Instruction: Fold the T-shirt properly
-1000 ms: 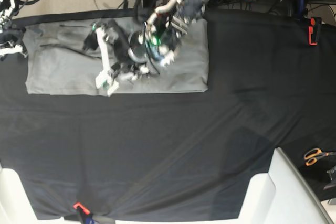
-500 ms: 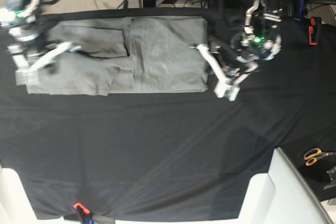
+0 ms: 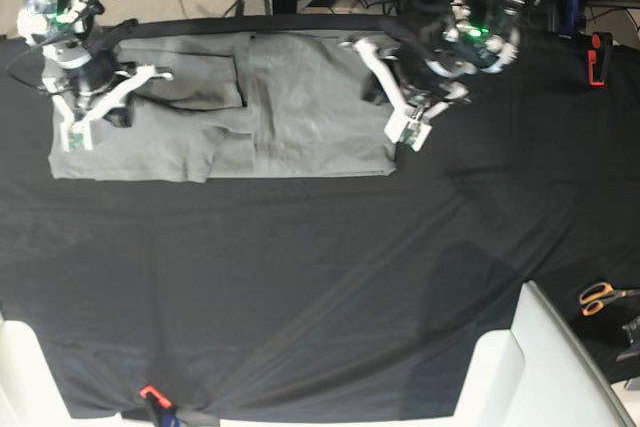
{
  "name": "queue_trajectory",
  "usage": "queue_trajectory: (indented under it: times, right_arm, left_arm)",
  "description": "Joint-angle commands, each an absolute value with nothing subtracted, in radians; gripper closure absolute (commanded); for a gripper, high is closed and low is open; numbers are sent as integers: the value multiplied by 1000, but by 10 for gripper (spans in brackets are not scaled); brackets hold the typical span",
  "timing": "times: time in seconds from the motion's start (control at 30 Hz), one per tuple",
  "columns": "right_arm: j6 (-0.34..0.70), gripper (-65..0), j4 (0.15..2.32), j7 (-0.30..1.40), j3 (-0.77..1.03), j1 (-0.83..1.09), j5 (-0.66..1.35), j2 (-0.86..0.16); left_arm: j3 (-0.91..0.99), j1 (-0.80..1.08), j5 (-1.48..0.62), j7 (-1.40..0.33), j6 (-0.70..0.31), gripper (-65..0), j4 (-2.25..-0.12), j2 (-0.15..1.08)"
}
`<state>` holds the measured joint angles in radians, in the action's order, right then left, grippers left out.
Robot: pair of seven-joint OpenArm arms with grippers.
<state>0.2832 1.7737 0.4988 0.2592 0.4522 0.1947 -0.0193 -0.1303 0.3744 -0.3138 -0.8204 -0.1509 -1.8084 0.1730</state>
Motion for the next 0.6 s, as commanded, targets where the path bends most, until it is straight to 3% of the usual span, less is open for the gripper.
queue_trajectory:
  times: [0.0, 0.33, 0.57]
  right_arm:
    - [280, 0, 1787, 478, 272, 453, 197, -30]
    - [280, 0, 1788, 478, 348, 453, 199, -30]
    - [280, 0, 1788, 478, 351, 443, 199, -30]
  left_arm:
    - [-130, 390, -309, -811, -125, 0, -1821, 186]
    - [-133, 400, -312, -808, -102, 0, -1664, 186]
    - [-191, 415, -311, -809, -102, 0, -1750, 188]
